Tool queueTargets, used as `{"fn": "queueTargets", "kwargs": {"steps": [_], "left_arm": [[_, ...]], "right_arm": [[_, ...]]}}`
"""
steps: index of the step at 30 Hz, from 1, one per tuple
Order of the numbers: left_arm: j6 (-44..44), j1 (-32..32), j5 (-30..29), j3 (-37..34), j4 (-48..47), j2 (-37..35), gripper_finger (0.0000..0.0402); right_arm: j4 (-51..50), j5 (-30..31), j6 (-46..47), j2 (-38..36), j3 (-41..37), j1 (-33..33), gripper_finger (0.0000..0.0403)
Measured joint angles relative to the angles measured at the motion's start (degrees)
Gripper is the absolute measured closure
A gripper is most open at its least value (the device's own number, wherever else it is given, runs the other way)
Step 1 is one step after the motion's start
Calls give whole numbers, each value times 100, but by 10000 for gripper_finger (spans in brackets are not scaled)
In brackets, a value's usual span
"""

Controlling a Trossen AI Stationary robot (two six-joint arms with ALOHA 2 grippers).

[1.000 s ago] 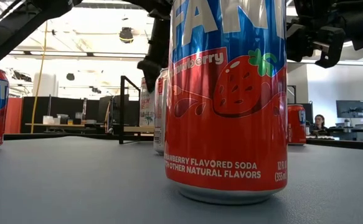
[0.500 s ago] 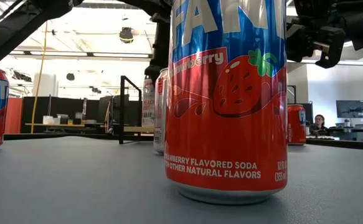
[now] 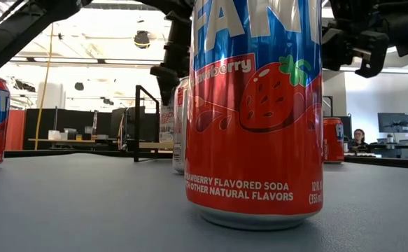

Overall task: Place canned beverage on shelf
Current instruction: Put the top white-pink soda can on the shelf

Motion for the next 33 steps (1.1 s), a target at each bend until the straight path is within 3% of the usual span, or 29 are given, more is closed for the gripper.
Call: {"fn": "queueTargets", "kwargs": {"steps": [33], "left_arm": [[-143, 463, 201, 2, 526, 0, 401]], "right_arm": [[-1, -2, -2, 0, 1, 1, 292]]}}
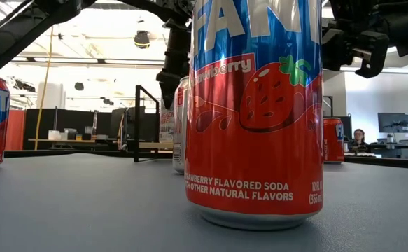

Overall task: Place canned beverage on shelf
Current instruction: Put the top white-pink soda can on the shelf

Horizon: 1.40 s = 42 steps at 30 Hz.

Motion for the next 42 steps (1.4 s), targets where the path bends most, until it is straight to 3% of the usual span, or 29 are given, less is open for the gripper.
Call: {"fn": "queueTargets", "kwargs": {"steps": [42], "left_arm": [[-15, 209, -10, 0, 667, 0, 401]], "right_arm": [[2, 0, 2, 0, -1, -1, 292]]}}
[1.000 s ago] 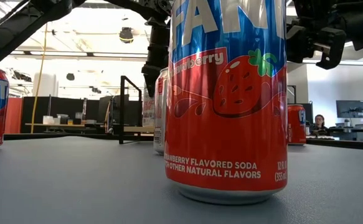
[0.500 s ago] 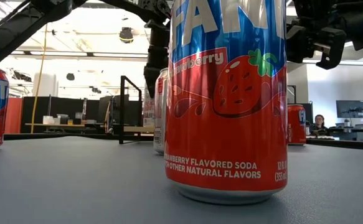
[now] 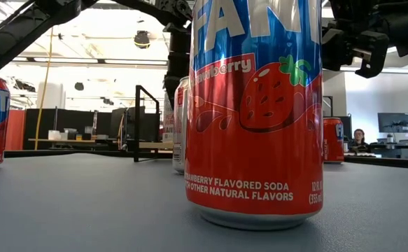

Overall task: Place canned beverage on shelf
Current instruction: Put the top white-pink soda can on the shelf, then put the top red soda can on the shelf

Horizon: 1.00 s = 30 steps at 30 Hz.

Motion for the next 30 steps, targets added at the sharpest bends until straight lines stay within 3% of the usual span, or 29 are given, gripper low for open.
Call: {"fn": "queueTargets", "kwargs": {"steps": [9, 14, 17, 30], "left_arm": [[178, -49, 251, 0, 41, 0, 401], [286, -282, -157, 12, -313, -80, 401], [242, -382, -12, 96, -459, -218, 401], [-689, -1111, 145, -136, -667, -1732, 401]], "right_arm": [[0, 0, -1, 0, 0, 1, 292], [0, 0, -2, 0, 0, 1, 292], [0, -1, -2, 0, 0, 0, 292], [-3, -2, -2, -2, 1, 0, 292]]}}
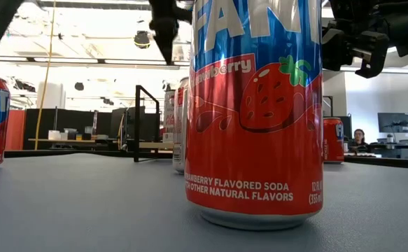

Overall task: Place canned beverage on shelf
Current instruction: Put the top red soda can on the shelf

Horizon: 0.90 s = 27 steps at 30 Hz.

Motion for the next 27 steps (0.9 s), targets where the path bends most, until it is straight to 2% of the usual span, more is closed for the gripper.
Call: {"fn": "queueTargets", "kwargs": {"steps": [4, 9, 16, 21, 27], "left_arm": [[-71, -422, -28, -807, 409, -669, 401], [134, -823, -28, -2594, 1535, -1798, 401], [480, -1148, -29, -5284, 3875, -3725, 401], [275, -1226, 254, -6702, 5645, -4998, 401], [262, -1238, 768, -8142, 7445, -6054, 402]], "right_arm": [[2, -11, -2, 1, 1, 2, 292], [3, -39, -2, 0, -2, 2, 292], [7, -37, 2, 0, 0, 6, 292], [4, -37, 4, 2, -1, 6, 292], [72, -198, 4, 2, 0, 6, 292]]}}
